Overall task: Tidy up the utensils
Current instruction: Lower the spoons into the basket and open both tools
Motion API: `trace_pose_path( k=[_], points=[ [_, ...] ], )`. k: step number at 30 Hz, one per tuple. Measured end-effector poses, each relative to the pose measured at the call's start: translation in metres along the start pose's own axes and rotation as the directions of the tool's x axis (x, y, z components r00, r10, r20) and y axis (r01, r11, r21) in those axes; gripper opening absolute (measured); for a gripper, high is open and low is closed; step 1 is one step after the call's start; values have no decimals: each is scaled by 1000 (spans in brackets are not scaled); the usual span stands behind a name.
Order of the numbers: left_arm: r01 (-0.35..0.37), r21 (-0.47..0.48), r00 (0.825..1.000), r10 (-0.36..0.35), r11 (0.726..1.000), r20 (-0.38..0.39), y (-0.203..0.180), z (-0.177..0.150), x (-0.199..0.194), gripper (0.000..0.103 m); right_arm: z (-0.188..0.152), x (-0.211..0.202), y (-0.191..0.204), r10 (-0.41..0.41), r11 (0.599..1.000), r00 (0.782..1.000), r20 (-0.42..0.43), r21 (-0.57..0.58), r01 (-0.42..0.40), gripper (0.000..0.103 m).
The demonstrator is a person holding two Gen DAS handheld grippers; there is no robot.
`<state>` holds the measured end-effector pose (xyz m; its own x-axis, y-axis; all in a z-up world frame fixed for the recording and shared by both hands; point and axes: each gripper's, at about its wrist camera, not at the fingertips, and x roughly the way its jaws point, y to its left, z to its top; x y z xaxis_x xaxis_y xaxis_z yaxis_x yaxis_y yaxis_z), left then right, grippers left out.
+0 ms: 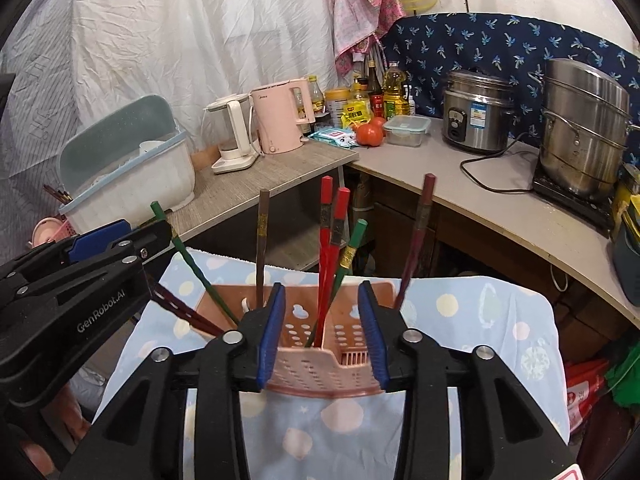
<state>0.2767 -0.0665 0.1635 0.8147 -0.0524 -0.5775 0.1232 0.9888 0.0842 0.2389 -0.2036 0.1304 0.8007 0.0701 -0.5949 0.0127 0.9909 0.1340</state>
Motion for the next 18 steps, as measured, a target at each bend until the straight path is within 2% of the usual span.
trace_pose_path(
  k=[9, 11, 15, 18],
  points=[
    [-3, 3, 998, 3, 1000, -55, 4, -39, -25, 40, -38, -37, -4, -40, 999, 999, -29, 25, 41, 46],
    [1, 2, 997, -1, 1000, -77, 4, -50, -28, 41, -47, -42, -5, -47, 998, 998, -43, 31, 48, 46],
    [0, -3, 995, 0, 1000, -103, 3, -68, -35, 51, -64, -53, -1, -55, 998, 997, -63, 37, 57, 49],
    [11, -3, 992, -11, 1000, -125, 3, -79, -40, 51, -73, -59, 4, -71, 997, 995, -73, 30, 73, 53]
  ],
)
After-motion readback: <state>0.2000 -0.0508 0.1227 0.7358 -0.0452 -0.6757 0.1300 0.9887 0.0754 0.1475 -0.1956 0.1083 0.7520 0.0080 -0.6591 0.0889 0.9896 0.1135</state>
